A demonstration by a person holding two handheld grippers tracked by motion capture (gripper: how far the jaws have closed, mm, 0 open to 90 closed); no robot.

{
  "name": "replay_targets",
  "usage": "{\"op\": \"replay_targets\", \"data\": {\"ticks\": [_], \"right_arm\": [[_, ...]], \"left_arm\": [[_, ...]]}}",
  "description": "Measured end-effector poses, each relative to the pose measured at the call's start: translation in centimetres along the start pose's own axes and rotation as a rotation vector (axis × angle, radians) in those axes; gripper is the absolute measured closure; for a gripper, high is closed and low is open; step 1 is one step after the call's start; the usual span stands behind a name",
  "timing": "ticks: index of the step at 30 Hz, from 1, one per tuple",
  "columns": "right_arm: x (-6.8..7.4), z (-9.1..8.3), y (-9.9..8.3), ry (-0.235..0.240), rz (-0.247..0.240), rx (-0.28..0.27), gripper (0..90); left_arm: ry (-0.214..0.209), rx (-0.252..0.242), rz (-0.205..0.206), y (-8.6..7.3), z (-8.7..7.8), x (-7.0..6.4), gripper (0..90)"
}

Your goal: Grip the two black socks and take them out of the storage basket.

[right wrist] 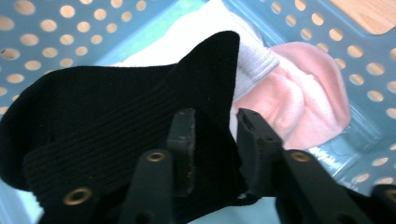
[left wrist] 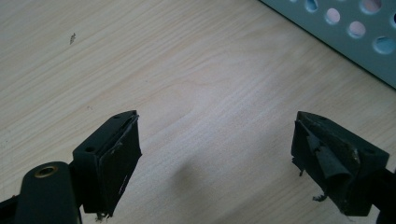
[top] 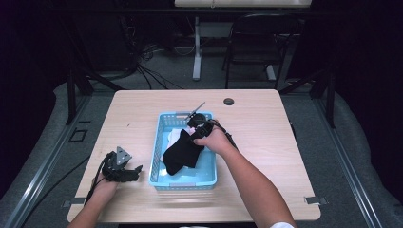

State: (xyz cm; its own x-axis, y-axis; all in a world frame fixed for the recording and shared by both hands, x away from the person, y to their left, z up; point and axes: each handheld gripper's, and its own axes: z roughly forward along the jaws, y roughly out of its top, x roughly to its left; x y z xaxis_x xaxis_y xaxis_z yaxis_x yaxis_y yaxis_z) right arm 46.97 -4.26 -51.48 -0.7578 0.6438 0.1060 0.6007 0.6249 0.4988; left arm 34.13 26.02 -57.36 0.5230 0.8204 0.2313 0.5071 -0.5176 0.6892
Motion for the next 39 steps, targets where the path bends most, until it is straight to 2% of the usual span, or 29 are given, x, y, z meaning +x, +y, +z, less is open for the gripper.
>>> {"op": "replay_targets", "data": {"ticks": [3,9,19,23,26,29,34,35,36,37,38,39], "right_arm": [[0.1,-0.3,-0.1,0.01,-0.004,-0.006,79.7],[0.7,-1.5,-0.2,0.013,-0.035,-0.031,87.4],[2.3,-3.9,0.0,0.042,-0.084,-0.092,88.6],[3.9,-5.4,0.4,0.057,-0.133,-0.125,88.9],[4.5,-6.1,0.6,0.06,-0.147,-0.136,89.0],[5.6,-7.3,1.2,0.053,-0.177,-0.145,89.1],[6.6,-9.0,1.8,0.046,-0.206,-0.16,89.1],[7.0,-10.0,2.1,0.038,-0.218,-0.178,89.1],[7.0,-10.0,2.1,0.038,-0.218,-0.178,89.1],[7.2,-11.0,2.4,0.025,-0.231,-0.185,89.1],[7.2,-11.0,2.4,0.025,-0.231,-0.185,89.1],[7.3,-12.0,2.6,0.012,-0.238,-0.197,89.1]], "left_arm": [[0.0,0.0,0.0,0.0,0.0,0.0,15.6],[0.0,0.002,0.002,0.0,0.0,0.0,15.6],[0.001,0.003,0.0,0.0,0.1,0.0,15.6],[0.001,0.003,0.0,0.0,0.1,0.0,15.6],[0.001,0.002,-0.001,0.0,0.1,0.0,15.6],[0.0,0.003,0.0,0.0,0.0,0.0,15.6],[0.0,0.0,-0.003,0.0,0.0,0.0,15.6],[0.001,0.001,-0.004,0.0,0.0,0.0,15.6],[0.001,0.001,-0.004,0.0,0.0,0.0,15.6],[0.0,0.0,-0.003,0.0,0.0,0.0,15.6],[0.0,0.0,-0.003,0.0,0.0,0.0,15.6],[0.001,0.0,-0.002,0.0,0.0,0.0,15.6]]}}
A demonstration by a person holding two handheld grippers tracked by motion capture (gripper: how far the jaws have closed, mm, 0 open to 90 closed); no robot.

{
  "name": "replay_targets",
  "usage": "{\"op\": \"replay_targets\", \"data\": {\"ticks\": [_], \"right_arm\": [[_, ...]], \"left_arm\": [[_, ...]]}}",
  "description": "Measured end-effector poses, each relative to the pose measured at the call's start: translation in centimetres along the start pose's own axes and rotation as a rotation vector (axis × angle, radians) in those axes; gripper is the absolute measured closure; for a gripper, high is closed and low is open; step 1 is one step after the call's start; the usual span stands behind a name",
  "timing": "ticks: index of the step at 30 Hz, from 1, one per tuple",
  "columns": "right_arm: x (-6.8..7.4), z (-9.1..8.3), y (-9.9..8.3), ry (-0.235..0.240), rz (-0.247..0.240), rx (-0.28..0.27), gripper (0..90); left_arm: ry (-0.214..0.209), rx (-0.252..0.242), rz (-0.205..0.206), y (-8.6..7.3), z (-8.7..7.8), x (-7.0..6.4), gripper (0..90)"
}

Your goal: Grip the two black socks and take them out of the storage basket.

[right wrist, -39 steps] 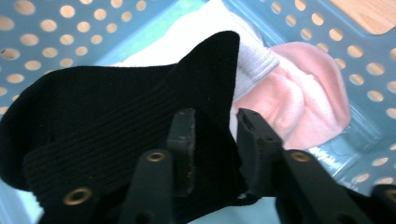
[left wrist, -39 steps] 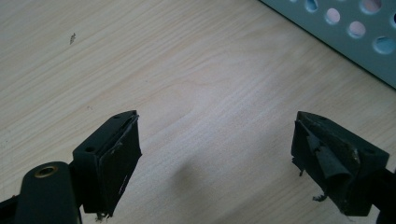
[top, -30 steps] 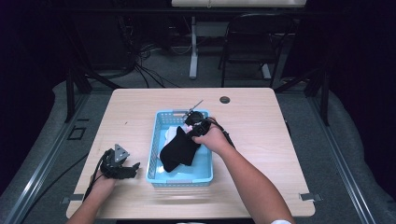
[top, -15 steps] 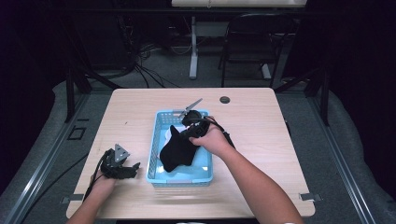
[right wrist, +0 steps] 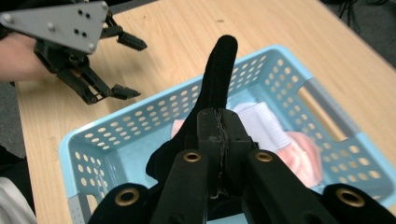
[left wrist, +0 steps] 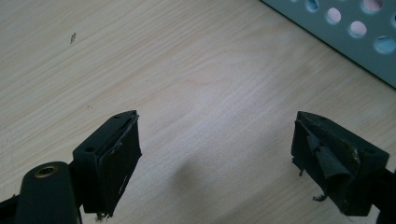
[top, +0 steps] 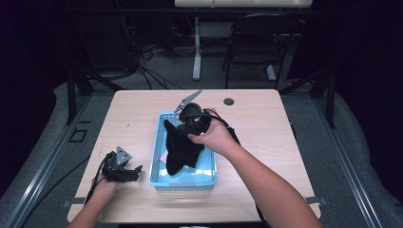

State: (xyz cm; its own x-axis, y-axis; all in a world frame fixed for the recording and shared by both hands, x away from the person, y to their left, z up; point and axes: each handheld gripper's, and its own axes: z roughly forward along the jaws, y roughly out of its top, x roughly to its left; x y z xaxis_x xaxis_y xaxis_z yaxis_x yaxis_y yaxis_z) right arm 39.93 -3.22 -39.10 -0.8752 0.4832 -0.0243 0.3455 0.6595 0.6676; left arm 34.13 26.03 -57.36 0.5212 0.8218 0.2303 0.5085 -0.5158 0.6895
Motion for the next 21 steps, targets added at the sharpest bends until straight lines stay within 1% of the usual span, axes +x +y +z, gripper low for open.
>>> {"op": "replay_targets", "data": {"ticks": [1,2,4,8,9,10,11,16,17,18,21], "right_arm": [[0.0,0.0,0.0,0.0,0.0,0.0,89.1],[0.0,-0.8,0.2,-0.009,-0.002,-0.012,89.2],[0.0,-1.5,0.3,-0.019,-0.002,-0.024,89.2],[-0.3,-3.0,0.3,-0.036,-0.005,-0.028,89.2],[-0.3,-3.0,0.3,-0.036,-0.005,-0.028,89.2],[-0.5,-3.7,0.1,-0.05,-0.006,-0.024,89.2],[-0.5,-3.7,0.1,-0.05,-0.006,-0.024,89.2],[-0.9,-6.4,-0.8,-0.086,-0.006,-0.029,89.2],[-0.9,-6.4,-0.8,-0.086,-0.006,-0.029,89.2],[-1.0,-7.5,-1.3,-0.105,-0.008,-0.03,89.1],[-1.2,-9.1,-2.1,-0.133,0.0,-0.037,89.2]], "left_arm": [[0.0,0.0,0.0,0.0,0.0,0.0,15.6],[0.001,-0.001,-0.001,0.0,0.0,0.0,15.6],[0.001,-0.001,-0.001,0.0,0.0,0.0,15.6],[0.001,0.001,0.0,0.0,0.0,0.0,15.6],[0.001,0.001,0.0,0.0,0.0,0.0,15.6],[0.001,0.0,-0.001,0.0,0.0,0.0,15.6],[0.001,0.0,-0.001,0.0,0.0,0.0,15.6],[0.002,0.0,-0.001,0.0,0.0,0.0,15.6],[0.002,0.001,0.0,0.0,0.0,0.0,15.6],[0.003,0.001,0.0,0.0,0.0,0.0,15.6],[0.003,0.001,0.0,0.0,0.0,0.0,15.6]]}}
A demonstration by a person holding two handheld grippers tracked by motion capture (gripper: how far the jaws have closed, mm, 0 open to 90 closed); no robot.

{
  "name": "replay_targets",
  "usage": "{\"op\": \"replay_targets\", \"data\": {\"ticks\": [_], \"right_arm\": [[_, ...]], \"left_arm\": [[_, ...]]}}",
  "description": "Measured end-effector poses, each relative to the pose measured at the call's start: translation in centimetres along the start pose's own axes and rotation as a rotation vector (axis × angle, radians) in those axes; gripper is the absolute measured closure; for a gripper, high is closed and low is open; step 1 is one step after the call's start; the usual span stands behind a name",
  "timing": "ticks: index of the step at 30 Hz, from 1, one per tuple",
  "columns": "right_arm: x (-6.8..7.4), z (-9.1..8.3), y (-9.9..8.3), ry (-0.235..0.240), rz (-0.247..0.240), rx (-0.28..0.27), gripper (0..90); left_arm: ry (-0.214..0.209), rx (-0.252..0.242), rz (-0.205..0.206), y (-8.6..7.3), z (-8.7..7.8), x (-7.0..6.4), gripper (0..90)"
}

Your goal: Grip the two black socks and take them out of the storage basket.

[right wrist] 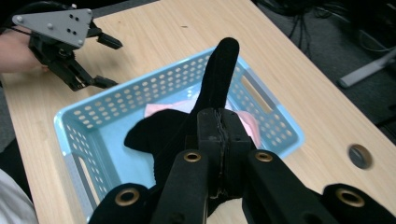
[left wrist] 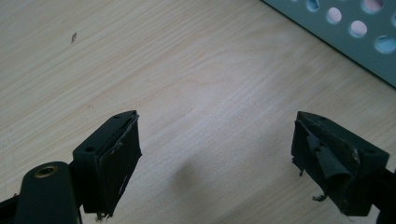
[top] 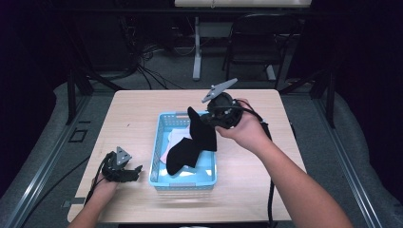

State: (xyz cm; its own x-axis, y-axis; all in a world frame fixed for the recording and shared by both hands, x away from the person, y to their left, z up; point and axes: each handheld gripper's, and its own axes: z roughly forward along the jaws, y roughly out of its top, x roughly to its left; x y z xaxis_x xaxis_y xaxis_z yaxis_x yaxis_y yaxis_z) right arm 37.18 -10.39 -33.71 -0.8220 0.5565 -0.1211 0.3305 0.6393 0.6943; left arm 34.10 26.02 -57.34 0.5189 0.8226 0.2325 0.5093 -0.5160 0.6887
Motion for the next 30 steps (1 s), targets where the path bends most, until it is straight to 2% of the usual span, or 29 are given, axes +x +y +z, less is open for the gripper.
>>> {"op": "replay_targets", "data": {"ticks": [2,3,4,5,10,11,19,30], "right_arm": [[-0.1,-0.5,-0.3,-0.009,0.004,-0.001,89.2],[-0.5,-1.5,-0.8,-0.027,0.01,-0.006,89.2],[-0.5,-1.5,-0.8,-0.027,0.01,-0.006,89.2],[-0.8,-2.3,-1.4,-0.043,0.018,-0.006,89.2],[-1.5,-3.4,-2.7,-0.074,0.042,-0.005,89.2],[-1.9,-3.6,-3.5,-0.086,0.057,0.001,89.2],[-2.7,-3.6,-5.7,-0.108,0.095,0.028,89.2],[-2.0,-2.7,-8.2,-0.08,0.115,0.052,89.1]], "left_arm": [[0.001,0.002,0.001,0.0,0.0,0.0,15.6],[0.002,0.002,0.002,0.0,0.0,0.0,15.6],[0.002,0.002,0.002,0.0,0.0,0.0,15.6],[0.002,0.003,0.002,0.0,0.0,0.0,15.6],[0.004,0.003,0.003,0.0,0.1,-0.1,15.6],[0.005,0.004,0.002,0.0,0.1,-0.1,15.6],[0.004,0.009,0.004,0.0,0.1,-0.1,15.6],[0.005,0.007,0.004,0.0,0.1,-0.1,15.6]]}}
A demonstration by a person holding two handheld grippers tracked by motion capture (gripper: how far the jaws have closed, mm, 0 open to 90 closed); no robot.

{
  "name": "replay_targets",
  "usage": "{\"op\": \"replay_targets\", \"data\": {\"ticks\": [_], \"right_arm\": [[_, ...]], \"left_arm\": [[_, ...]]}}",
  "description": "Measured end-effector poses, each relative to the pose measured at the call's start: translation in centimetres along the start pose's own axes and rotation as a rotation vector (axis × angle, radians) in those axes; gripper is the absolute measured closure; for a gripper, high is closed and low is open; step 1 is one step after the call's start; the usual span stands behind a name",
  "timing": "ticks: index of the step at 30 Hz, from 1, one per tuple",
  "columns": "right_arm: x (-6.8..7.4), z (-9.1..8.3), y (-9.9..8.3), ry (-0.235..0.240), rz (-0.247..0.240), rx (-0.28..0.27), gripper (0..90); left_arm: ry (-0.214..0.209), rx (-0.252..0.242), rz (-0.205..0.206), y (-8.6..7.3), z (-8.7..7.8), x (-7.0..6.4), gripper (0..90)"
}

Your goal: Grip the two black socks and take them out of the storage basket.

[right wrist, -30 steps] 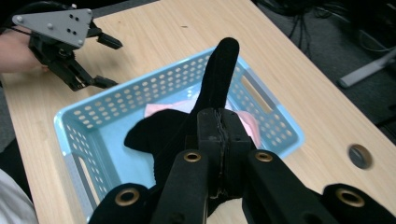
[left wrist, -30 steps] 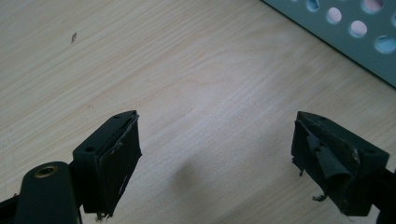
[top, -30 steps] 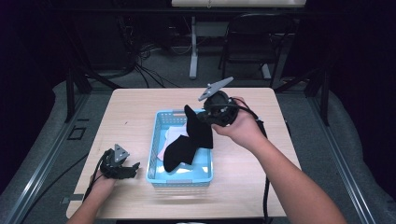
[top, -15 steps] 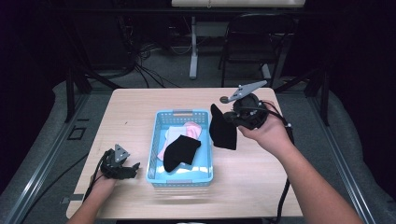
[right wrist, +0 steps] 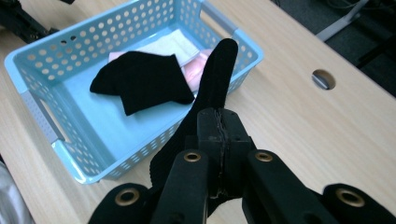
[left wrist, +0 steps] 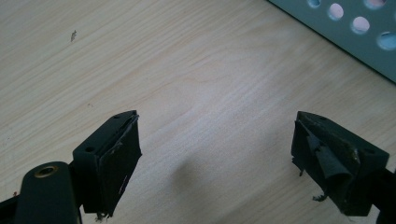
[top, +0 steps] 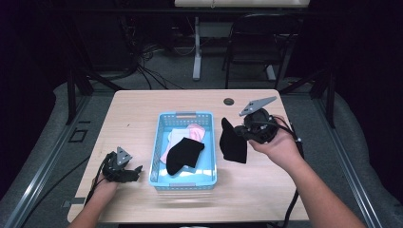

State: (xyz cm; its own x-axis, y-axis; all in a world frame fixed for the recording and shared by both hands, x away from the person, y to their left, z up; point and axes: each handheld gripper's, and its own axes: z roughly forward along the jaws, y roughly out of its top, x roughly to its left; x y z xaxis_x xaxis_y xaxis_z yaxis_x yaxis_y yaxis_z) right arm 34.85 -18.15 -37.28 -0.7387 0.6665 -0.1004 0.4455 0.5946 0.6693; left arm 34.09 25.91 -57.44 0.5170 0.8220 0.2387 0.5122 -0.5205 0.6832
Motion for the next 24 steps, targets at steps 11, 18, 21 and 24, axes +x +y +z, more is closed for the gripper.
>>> {"op": "replay_targets", "data": {"ticks": [11,18,21,24], "right_arm": [[-1.2,3.2,-4.8,0.012,0.106,0.03,89.0],[-4.0,4.4,-7.5,-0.039,0.211,0.058,88.9],[-5.6,5.0,-9.3,-0.069,0.281,0.066,88.7],[-6.1,5.2,-9.9,-0.07,0.305,0.07,88.5]], "left_arm": [[0.002,0.001,0.002,0.0,0.1,-0.1,15.6],[-0.002,0.006,0.001,0.0,0.1,0.0,15.6],[-0.002,0.007,0.003,0.0,0.1,-0.1,15.6],[-0.001,0.009,0.004,0.0,0.1,-0.1,15.6]]}}
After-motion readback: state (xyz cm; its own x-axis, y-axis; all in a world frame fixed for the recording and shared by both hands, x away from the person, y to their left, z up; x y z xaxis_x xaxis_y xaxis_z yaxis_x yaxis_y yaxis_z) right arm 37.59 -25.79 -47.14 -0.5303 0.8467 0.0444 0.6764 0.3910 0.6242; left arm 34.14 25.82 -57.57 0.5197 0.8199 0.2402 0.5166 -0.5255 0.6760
